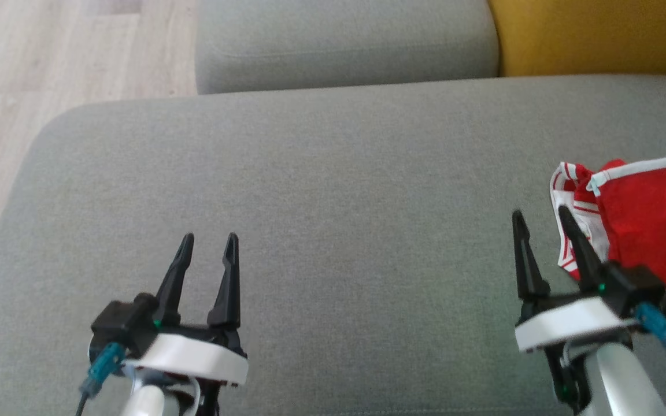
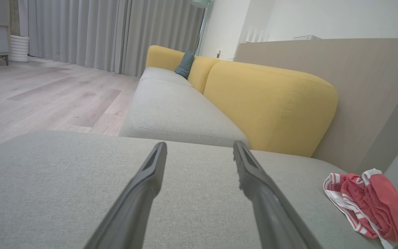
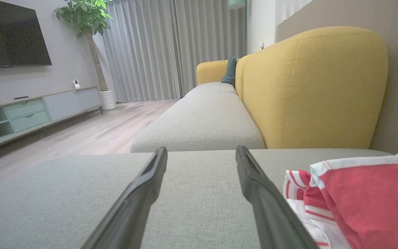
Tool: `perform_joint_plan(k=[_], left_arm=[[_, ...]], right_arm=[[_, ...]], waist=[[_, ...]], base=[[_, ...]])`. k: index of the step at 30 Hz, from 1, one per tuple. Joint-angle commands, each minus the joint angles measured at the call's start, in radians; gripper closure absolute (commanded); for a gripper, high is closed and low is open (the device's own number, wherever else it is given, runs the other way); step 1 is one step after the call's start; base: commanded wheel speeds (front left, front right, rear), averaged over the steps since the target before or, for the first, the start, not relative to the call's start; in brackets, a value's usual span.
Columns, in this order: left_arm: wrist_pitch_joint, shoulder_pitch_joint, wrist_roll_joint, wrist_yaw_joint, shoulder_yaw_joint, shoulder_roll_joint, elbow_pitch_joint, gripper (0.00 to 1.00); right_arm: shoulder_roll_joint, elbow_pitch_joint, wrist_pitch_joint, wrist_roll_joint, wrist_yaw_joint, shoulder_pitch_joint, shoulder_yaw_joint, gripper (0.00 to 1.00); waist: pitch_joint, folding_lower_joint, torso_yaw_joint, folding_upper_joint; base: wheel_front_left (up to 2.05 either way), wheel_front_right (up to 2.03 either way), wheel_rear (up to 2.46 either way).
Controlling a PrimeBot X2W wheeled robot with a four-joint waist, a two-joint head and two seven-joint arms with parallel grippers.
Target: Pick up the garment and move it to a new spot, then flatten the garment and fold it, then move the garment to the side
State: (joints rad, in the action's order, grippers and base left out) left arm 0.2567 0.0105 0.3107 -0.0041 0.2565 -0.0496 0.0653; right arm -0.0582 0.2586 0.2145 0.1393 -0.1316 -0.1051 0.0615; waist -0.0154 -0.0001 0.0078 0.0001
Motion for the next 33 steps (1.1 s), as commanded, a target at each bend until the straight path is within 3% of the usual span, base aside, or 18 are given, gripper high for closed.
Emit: perform_joint_plan(k=[1,13,33], left_arm=[[0.005,-0.028,-0.008,0.001,-0.03,-0.001,-0.039,0.0],[0.005,0.035,-0.029,0.034,-0.064,-0.001,-0.079,0.0],[0.005,0.051,0.019,-0.003,-0.081,-0.001,-0.104,0.0]], right_arm=[[0.006,-0.037,0.018,-0.011,0.001,-0.022,0.016,0.0],[0.008,-0.05,0.047,0.054,0.001,0.042,0.037,0.0],[0.008,-0.083,0.047,0.063,0.001,0.055,0.048,0.0]], waist=[[-0.012,0.0001,0.011,-0.0001],[-0.024,0.0001,0.006,-0.0001],[-0.025,0.0001,-0.002,-0.0001]], base=[[0.0,0.0,0.0],[0.0,0.0,0.0],[0.0,0.0,0.0]])
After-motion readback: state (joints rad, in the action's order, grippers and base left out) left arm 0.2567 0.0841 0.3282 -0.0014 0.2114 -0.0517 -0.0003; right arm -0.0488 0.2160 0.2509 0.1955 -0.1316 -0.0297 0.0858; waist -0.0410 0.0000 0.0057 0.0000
